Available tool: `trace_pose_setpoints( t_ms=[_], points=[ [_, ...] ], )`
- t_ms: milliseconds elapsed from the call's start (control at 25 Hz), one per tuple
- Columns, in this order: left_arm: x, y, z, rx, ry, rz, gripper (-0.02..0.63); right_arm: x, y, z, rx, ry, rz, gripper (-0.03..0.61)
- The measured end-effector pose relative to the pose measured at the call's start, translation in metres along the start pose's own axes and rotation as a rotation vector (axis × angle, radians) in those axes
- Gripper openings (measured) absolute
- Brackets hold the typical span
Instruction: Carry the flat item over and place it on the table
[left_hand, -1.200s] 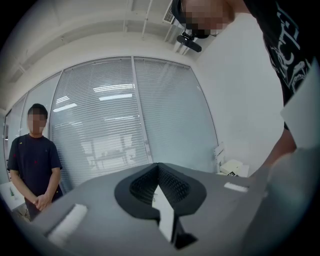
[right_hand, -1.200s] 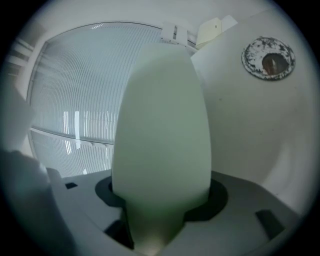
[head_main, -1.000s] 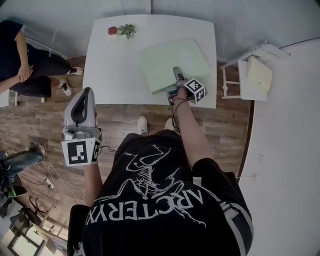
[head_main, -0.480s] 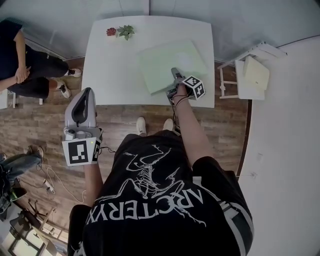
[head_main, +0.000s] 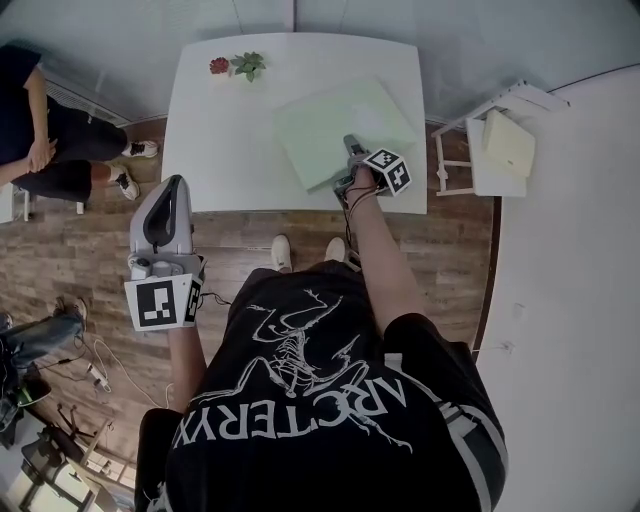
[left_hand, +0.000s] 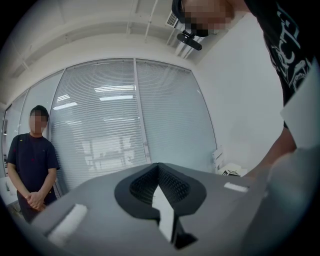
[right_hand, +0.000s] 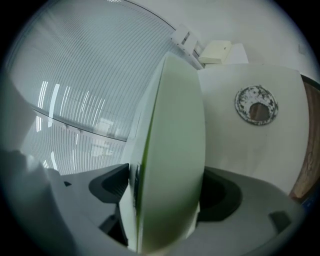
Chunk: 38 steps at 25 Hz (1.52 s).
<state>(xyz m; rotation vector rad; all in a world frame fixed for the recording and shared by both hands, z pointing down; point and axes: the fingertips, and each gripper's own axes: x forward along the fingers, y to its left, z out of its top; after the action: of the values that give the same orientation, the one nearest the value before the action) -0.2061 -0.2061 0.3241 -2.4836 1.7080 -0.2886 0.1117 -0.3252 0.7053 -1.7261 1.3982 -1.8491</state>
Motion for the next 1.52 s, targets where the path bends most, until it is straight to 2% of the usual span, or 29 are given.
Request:
trace_pose_setpoints(
  t_ms=[240,480,680,1080,1160,1200,1360,1440,1520],
  points=[
    [0.0,0.0,0.001,-0.001,-0.004,-0.003,0.011,0.0,-0.002,-0.005,0.047,0.011,0.082,0.38],
    [0.0,0.003,0.0,-0.004,-0.007,-0.001,0.011,-0.005,-0.011,-0.006,0.028,0.014,0.031,0.38],
    [0.0,-0.001,0.0,-0.009,-0.01,-0.01,0.011,-0.01,0.008,-0.001,0.02,-0.002,0.188,0.38],
    [0.003,-0.008,-0.005,0.003,0.0,-0.036,0.011,-0.012,-0.01,-0.015,-0.002,0.029,0.117,0.379],
    [0.011,-0.023,-0.027,0.016,0.056,-0.098,0.011,-0.014,-0.009,-0.015,-0.002,0.026,0.123,0.379],
    [0.017,-0.037,-0.045,0.018,0.099,-0.156,0.011,-0.014,-0.009,-0.015,-0.003,0.026,0.126,0.379],
    [0.042,-0.137,-0.125,-0.085,0.209,-0.492,0.011,-0.014,-0.01,-0.017,-0.013,0.037,0.126,0.379],
    [0.046,-0.191,-0.175,-0.132,0.322,-0.648,0.011,-0.013,-0.01,-0.017,-0.013,0.038,0.121,0.38],
    [0.051,-0.231,-0.227,-0.149,0.466,-0.735,0.011,-0.012,-0.01,-0.017,-0.011,0.038,0.118,0.379]
  ],
)
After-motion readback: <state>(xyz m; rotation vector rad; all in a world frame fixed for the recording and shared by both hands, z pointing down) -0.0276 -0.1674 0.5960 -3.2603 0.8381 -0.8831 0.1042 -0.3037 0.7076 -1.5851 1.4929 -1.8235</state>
